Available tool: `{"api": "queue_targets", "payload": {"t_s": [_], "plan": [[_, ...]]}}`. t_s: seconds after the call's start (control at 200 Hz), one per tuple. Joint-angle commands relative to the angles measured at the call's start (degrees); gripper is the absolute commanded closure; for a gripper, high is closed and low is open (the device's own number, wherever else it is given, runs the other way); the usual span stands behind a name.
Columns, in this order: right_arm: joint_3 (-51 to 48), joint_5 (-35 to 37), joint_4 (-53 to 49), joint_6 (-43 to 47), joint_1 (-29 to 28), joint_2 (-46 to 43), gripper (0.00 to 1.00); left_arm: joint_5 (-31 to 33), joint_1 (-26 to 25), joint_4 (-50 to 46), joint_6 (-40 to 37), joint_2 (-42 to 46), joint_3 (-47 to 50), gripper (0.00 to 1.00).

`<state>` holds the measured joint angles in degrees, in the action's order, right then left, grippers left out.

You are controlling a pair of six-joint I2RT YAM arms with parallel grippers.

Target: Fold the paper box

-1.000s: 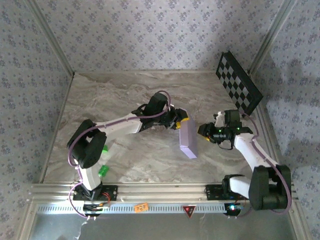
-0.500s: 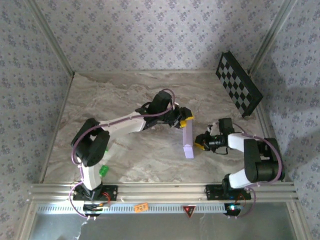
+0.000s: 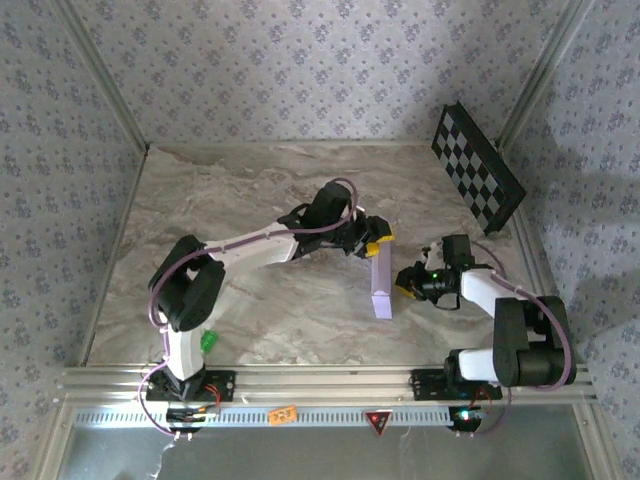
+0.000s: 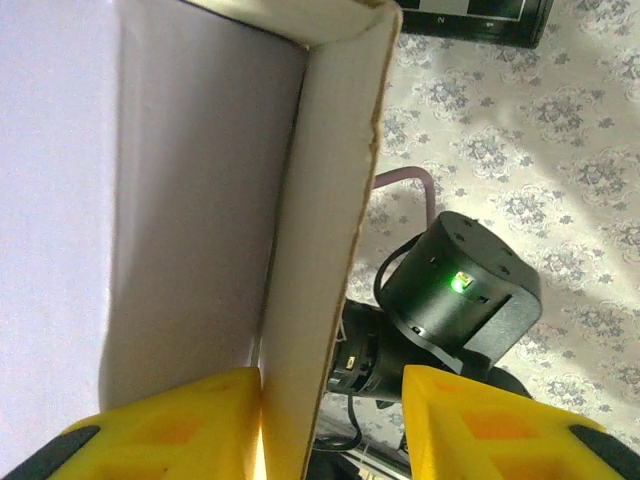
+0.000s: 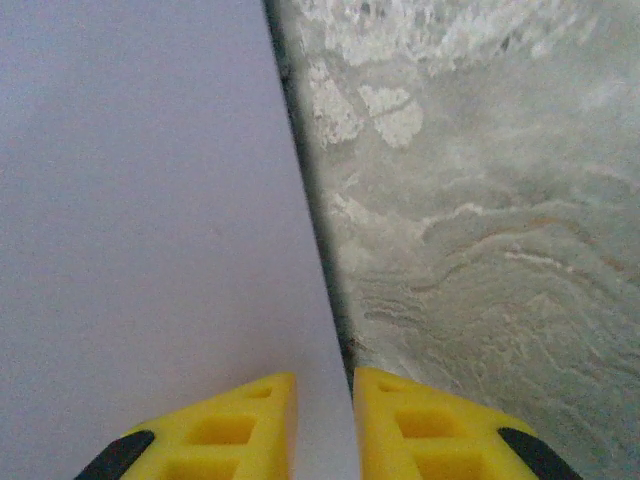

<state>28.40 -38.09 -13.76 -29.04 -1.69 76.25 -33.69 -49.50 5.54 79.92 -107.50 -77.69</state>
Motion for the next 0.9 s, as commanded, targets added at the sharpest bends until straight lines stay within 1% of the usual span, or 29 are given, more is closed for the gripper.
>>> {"api": "queue_targets", "payload": {"t_s": [0.0, 0.235, 0.36, 0.51, 0.665, 0.81, 0.895], "plan": [[1.11, 0.84, -2.99, 2.36, 0.38, 0.36, 0.77, -1.07, -1.06, -3.41, -0.91, -1.87, -1.95, 0.58], [0.38, -3.53, 2.38, 2.26, -0.23, 7.22, 0.78, -1.2, -2.18, -5.53, -1.42, -3.17, -4.81, 0.56], [0.44, -4.64, 5.25, 1.2, -1.75, 9.02, 0.78, -0.6, -2.49, -9.45, -3.4, -2.82, -6.16, 0.53], [1.04, -4.52, 5.59, 1.34, -2.52, 9.24, 0.79, 1.33, -2.57, -14.25, -6.26, -1.08, -5.56, 0.52], [1.44, -6.59, 6.86, 1.28, -3.44, 9.45, 0.79, 1.4, -2.62, -14.49, -6.04, -0.69, -5.5, 0.53], [0.35, -10.43, 11.28, -0.64, -3.49, 8.41, 0.79, 1.7, -2.97, -15.23, -6.18, -0.98, -6.57, 0.54], [0.25, -10.86, 11.41, -0.45, -3.42, 7.41, 0.79, 1.58, -3.15, -15.53, -6.26, -1.52, -7.12, 0.54]]}}
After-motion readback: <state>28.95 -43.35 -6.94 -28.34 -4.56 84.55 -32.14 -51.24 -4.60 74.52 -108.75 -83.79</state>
